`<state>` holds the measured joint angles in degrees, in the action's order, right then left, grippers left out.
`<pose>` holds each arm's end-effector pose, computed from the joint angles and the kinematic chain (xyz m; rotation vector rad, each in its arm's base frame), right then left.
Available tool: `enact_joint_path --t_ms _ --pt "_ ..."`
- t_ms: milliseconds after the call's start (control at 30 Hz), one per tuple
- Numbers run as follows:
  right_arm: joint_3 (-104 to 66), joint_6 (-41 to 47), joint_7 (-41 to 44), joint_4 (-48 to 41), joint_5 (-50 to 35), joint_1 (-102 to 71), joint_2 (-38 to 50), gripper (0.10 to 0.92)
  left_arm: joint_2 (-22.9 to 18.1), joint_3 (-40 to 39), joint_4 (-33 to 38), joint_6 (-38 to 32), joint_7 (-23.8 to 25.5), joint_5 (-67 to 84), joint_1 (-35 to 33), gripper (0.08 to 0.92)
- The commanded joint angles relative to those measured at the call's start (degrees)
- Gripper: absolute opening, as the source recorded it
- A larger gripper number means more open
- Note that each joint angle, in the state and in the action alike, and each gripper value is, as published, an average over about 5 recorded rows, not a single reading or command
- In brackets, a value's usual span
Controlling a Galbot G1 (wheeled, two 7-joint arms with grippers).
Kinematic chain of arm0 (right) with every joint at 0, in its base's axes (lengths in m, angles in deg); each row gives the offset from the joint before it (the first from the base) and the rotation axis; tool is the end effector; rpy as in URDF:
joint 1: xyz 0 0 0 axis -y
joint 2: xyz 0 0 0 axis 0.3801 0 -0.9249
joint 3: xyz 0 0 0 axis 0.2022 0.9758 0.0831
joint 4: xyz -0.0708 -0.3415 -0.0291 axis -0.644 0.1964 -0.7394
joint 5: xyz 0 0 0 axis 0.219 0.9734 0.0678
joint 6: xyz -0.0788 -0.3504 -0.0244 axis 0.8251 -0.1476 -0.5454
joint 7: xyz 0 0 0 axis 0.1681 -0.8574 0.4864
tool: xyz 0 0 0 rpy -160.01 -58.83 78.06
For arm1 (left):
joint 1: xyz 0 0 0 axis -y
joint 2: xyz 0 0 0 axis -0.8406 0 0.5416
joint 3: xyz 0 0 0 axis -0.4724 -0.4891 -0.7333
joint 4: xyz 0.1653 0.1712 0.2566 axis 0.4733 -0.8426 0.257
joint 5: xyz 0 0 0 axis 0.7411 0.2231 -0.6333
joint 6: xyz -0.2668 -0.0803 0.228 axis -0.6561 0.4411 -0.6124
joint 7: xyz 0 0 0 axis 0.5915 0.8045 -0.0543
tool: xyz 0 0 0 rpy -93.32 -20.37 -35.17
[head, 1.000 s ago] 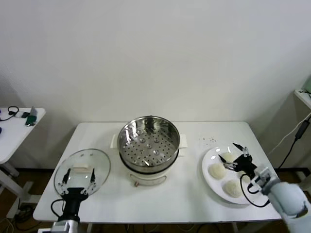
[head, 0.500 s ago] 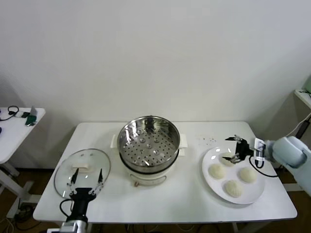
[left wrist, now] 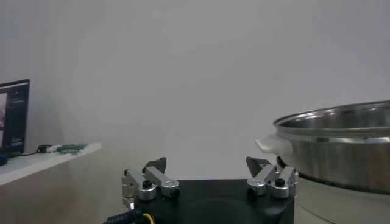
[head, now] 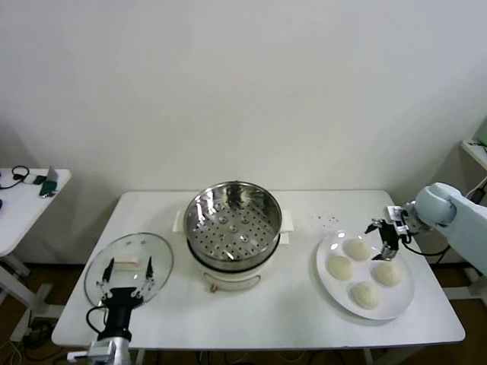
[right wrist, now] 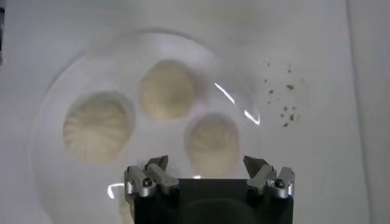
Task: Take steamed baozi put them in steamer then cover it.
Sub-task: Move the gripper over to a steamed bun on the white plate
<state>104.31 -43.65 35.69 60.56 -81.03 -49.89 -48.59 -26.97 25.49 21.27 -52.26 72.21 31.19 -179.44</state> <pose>0.5235 -0.2381 -0.2003 1.1914 -1.4330 1.2480 0.1631 0.0702 -0.3611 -0.2093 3.1174 0.2525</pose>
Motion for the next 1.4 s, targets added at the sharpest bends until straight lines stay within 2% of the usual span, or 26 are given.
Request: enact_joint_path --t_ms 33,400,867,1133,1400 --pt "8.25 -0.74 1.83 -8.29 0.39 6.07 -5.84 0.823 0.54 0.71 0.21 1.13 -0.65 0.60 0.81 0.823" --pt "7.36 -1.14 1.61 -13.33 2.18 3.54 -11.98 0.823 1.01 0.88 -0.43 1.40 -0.64 0.96 1.31 0.823" --pt "6.49 -2.12 1.41 -15.75 4.89 1.74 -13.86 0.821 1.00 1.06 -0.49 1.19 -0.70 1.87 0.80 0.823" --pt "5.96 -2.05 1.55 -15.47 4.51 1.67 -13.90 0.725 0.94 1.06 -0.50 1.10 -0.77 2.00 0.52 0.823" --pt "6.52 -2.34 1.52 -14.44 3.71 2.80 -12.92 0.703 0.93 1.22 -0.50 0.92 -0.83 2.24 0.18 0.823"
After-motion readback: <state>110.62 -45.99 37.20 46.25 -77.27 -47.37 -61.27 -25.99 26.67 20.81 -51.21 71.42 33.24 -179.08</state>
